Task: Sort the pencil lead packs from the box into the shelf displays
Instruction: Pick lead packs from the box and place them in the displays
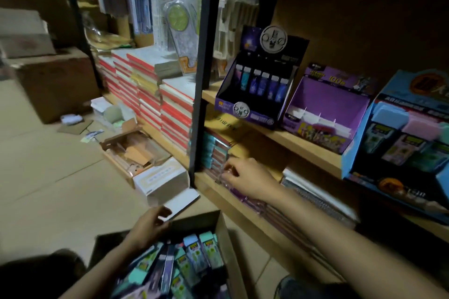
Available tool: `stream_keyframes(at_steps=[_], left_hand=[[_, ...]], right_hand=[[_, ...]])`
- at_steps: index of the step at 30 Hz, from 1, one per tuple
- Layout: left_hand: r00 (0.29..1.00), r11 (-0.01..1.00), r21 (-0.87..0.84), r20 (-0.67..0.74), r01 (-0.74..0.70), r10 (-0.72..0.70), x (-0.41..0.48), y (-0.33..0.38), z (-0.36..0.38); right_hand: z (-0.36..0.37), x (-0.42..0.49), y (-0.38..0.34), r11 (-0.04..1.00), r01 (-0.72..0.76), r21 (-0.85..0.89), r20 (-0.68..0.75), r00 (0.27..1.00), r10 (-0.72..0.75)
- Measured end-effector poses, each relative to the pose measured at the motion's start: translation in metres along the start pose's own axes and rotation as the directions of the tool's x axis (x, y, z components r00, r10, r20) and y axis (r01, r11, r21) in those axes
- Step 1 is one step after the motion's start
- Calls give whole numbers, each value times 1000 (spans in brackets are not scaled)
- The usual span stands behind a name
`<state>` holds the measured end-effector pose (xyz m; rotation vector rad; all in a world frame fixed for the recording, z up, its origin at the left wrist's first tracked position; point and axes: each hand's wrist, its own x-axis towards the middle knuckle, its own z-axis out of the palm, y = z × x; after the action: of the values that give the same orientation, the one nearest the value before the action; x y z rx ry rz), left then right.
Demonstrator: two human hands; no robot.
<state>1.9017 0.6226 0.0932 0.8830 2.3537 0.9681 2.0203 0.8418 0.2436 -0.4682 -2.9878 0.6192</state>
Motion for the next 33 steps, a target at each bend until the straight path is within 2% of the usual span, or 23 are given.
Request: stream_keyframes(at_steps=[3,7,12,16,22,26,29,33], left_hand=[[990,992,1,66,122,-122,-41,-47,42],[962,968,-12,116,251,-248,-73,-91,86],[948,948,60,31,314,-316,-86,-116,113],[942,934,132,-101,333,-322,-73,-134,118],[931,891,269,-137,364,-339,-25,-170,110],[901,850,311,-64,426,-429,-5,-187,113],[899,827,390,-2,405,-439,-13,-188,121],[914,824,406,-90,396,-395,-33,-171,131]], right_hand=[[70,-16,12,995,-96,21,195,977,90],[152,-40,33,971,-229,66,372,909,189],[232,-63,57,914,-387,124,525,807,270],[269,-57,74,860,-493,134,498,784,372],[308,-25,87,819,-560,126,410,781,471],[335,-18,87,820,-566,87,374,781,499],[355,-25,82,843,-538,9,340,794,504],[365,-27,70,847,-505,166,279,848,451]])
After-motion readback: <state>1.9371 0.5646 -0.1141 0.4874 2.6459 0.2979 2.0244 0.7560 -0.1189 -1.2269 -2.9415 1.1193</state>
